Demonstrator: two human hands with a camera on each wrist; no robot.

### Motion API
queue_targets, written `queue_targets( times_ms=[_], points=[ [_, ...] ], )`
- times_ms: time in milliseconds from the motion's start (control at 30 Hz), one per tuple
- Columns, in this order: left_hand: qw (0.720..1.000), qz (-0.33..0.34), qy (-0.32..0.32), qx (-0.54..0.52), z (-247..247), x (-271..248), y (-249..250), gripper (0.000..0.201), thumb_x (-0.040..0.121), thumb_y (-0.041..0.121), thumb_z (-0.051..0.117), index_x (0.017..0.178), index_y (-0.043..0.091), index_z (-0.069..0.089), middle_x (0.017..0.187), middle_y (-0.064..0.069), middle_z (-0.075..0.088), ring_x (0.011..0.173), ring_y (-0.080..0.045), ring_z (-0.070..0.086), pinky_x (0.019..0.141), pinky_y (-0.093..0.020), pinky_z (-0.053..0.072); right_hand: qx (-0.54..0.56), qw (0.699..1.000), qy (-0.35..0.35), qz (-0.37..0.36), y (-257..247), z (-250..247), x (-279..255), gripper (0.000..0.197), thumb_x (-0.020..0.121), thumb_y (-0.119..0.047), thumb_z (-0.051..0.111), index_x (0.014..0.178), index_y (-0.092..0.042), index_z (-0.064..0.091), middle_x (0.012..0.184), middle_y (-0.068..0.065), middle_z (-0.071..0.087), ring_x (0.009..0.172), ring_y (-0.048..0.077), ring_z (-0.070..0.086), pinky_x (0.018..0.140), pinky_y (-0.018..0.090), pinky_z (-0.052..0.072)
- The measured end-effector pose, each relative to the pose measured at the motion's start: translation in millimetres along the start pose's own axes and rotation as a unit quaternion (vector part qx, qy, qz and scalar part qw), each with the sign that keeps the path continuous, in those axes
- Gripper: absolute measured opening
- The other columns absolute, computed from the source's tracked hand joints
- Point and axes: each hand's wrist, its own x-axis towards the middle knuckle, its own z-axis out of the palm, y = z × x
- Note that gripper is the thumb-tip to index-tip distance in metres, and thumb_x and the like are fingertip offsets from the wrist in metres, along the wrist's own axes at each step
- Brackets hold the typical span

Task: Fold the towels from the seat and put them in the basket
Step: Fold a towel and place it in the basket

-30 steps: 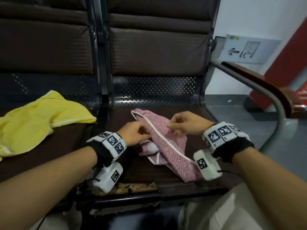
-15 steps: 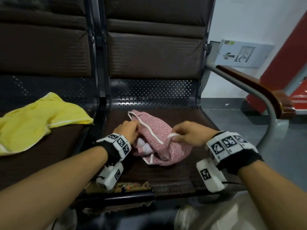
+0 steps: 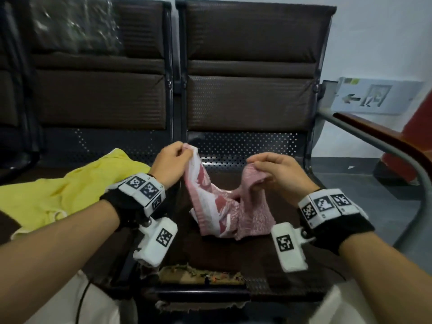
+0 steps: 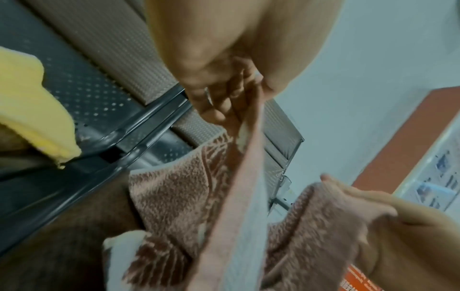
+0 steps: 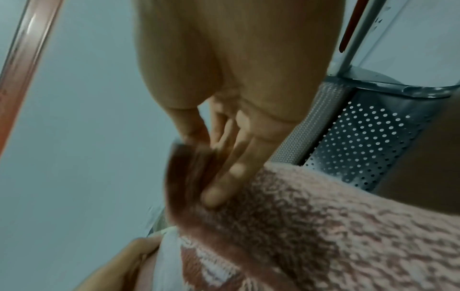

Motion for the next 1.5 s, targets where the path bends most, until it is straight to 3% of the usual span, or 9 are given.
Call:
queue_targets(
  times_ms=[167, 333, 500, 633, 967, 1100, 1233, 1367, 1500],
  points=[
    [0.994, -0.04, -0.051, -0.09, 5.5, -6.3, -24.4, 0.013, 0.091, 0.016, 0.05, 0.081, 0.021, 0.057, 0.073, -0.008, 0.056, 0.07, -0.021, 0.052, 0.066, -0.039, 0.044, -0.12, 0.986, -0.107, -0.047, 7.5, 14.9, 5.9, 0.03, 0.082, 0.01, 0.06, 0.096, -0.014, 0.069, 0.09, 0.006, 0.072, 0.084, 0.017, 0.07, 0.075, 0.03, 0.058],
    [0.992, -0.011, -0.12, -0.035, 7.8, -11.5, -28.7, 0.011, 0.09, 0.021, 0.059, 0.083, 0.013, 0.064, 0.078, -0.013, 0.065, 0.068, -0.028, 0.061, 0.065, -0.041, 0.052, -0.491, 0.853, -0.088, -0.154, 18.8, 25.6, 15.9, 0.011, 0.073, -0.025, 0.079, 0.079, -0.019, 0.071, 0.093, -0.003, 0.06, 0.08, 0.01, 0.055, 0.071, 0.018, 0.041],
    [0.986, -0.059, -0.145, -0.064, -1.0, -12.3, -25.0, 0.006, 0.084, 0.012, 0.067, 0.078, 0.01, 0.068, 0.071, -0.008, 0.065, 0.065, -0.021, 0.062, 0.062, -0.037, 0.056, -0.325, 0.914, -0.107, -0.219, 12.0, 44.3, 20.1, 0.007, 0.079, -0.025, 0.069, 0.075, -0.024, 0.064, 0.079, -0.005, 0.067, 0.073, 0.009, 0.061, 0.067, 0.023, 0.047],
    [0.958, -0.129, -0.183, -0.18, 3.9, -17.9, -17.4, 0.009, 0.087, 0.004, 0.063, 0.094, -0.001, 0.06, 0.076, -0.014, 0.063, 0.059, -0.017, 0.064, 0.049, -0.026, 0.057, -0.373, 0.905, -0.109, -0.174, 27.2, 57.1, 25.2, 0.007, 0.08, -0.025, 0.073, 0.079, -0.018, 0.07, 0.074, -0.005, 0.069, 0.07, 0.006, 0.062, 0.064, 0.025, 0.048],
    [0.918, -0.172, -0.239, -0.266, 13.8, -25.2, -11.1, 0.016, 0.1, 0.02, 0.04, 0.087, 0.013, 0.046, 0.086, -0.012, 0.06, 0.075, -0.023, 0.065, 0.075, -0.034, 0.059, -0.355, 0.922, -0.024, -0.152, 34.8, 64.7, 27.2, 0.017, 0.077, -0.027, 0.073, 0.064, -0.028, 0.062, 0.062, -0.012, 0.062, 0.059, -0.006, 0.054, 0.053, 0.008, 0.037],
    [0.933, -0.123, -0.26, -0.216, 17.4, -29.9, -14.5, 0.021, 0.093, 0.036, 0.048, 0.088, 0.017, 0.041, 0.094, -0.013, 0.057, 0.085, -0.022, 0.062, 0.086, -0.043, 0.054, -0.357, 0.923, -0.042, -0.136, 33.9, 61.1, 26.5, 0.013, 0.077, -0.025, 0.074, 0.069, -0.02, 0.065, 0.063, -0.011, 0.06, 0.058, -0.003, 0.051, 0.054, 0.012, 0.036],
    [0.96, -0.029, -0.254, -0.112, 14.9, -29.9, -17.7, 0.011, 0.095, 0.02, 0.049, 0.089, 0.019, 0.04, 0.097, -0.015, 0.054, 0.096, -0.028, 0.058, 0.091, -0.056, 0.049, -0.313, 0.938, -0.082, -0.121, 29.8, 59.9, 25.0, 0.012, 0.078, -0.024, 0.074, 0.074, -0.015, 0.068, 0.068, -0.002, 0.065, 0.062, 0.003, 0.054, 0.06, 0.026, 0.043],
    [0.96, 0.098, -0.24, 0.104, 4.7, -24.5, -19.6, 0.008, 0.098, 0.023, 0.043, 0.096, 0.018, 0.049, 0.089, -0.005, 0.058, 0.083, -0.021, 0.055, 0.077, -0.037, 0.044, -0.259, 0.95, -0.142, -0.1, 25.4, 55.5, 24.6, 0.014, 0.079, -0.026, 0.074, 0.08, -0.013, 0.069, 0.076, 0.013, 0.067, 0.067, 0.019, 0.057, 0.065, 0.037, 0.044],
    [0.957, 0.141, -0.192, 0.167, -2.4, -24.4, -19.5, 0.015, 0.094, 0.011, 0.044, 0.098, 0.005, 0.057, 0.077, -0.006, 0.058, 0.069, -0.016, 0.051, 0.059, -0.025, 0.034, -0.294, 0.934, -0.18, -0.088, 22.3, 45.5, 26.2, 0.023, 0.074, -0.036, 0.077, 0.074, -0.017, 0.066, 0.063, -0.002, 0.062, 0.059, 0.012, 0.054, 0.058, 0.033, 0.042]
  ],
)
